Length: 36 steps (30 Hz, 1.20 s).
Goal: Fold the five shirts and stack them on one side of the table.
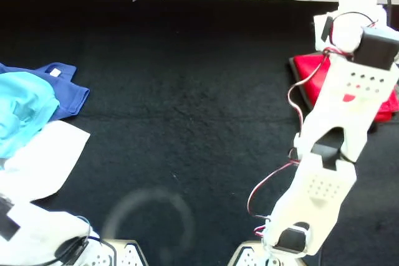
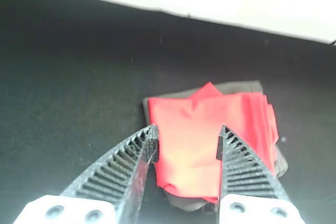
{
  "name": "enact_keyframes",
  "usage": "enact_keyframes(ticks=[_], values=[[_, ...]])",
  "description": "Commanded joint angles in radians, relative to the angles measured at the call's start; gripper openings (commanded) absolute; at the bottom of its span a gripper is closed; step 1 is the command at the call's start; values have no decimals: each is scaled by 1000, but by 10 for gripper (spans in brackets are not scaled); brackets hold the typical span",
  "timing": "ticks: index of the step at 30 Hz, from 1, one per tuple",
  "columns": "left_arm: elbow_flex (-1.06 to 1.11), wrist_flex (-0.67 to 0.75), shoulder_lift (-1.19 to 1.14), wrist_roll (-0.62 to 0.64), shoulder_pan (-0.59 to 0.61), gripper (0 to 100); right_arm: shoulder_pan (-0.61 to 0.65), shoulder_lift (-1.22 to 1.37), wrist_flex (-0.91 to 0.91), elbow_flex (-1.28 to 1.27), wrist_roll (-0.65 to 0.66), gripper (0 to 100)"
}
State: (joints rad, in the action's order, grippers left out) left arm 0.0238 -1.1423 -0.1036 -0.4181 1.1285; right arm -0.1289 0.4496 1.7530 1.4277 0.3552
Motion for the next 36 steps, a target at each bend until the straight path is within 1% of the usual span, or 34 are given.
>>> enact_keyframes(ticks=[1,4,9,10,12,13,14,16,20,23,26,31,33,36], values=[[-88,-6,-82,-6,8,184,18,-177,13,-93,12,181],[-93,-6,-145,-6,-12,184,19,-352,13,-300,11,181],[-94,-8,-197,-6,-68,175,35,-677,12,-719,6,181],[-91,-9,-194,-5,-81,149,35,-736,12,-808,6,181],[-97,-37,-180,0,-110,30,31,-848,10,-993,6,181],[-99,-55,-166,0,-128,0,30,-901,8,-1089,6,181],[-104,-77,-150,3,-151,26,28,-951,7,-1178,6,181],[-114,-117,-107,26,-197,4,28,-1036,4,-1340,6,181],[-157,-189,7,78,-325,9,28,-1201,-77,-1618,5,181],[-202,-245,117,121,-450,9,28,-1322,-148,-1804,5,181],[-245,-301,229,143,-602,9,28,-1428,-208,-1962,5,181],[-254,-330,375,175,-923,9,19,-1554,-288,-2187,5,181],[-252,-328,406,201,-1063,9,-21,-1586,-323,-2253,5,181],[-260,-319,406,242,-1256,9,-113,-1609,-372,-2322,11,181]])
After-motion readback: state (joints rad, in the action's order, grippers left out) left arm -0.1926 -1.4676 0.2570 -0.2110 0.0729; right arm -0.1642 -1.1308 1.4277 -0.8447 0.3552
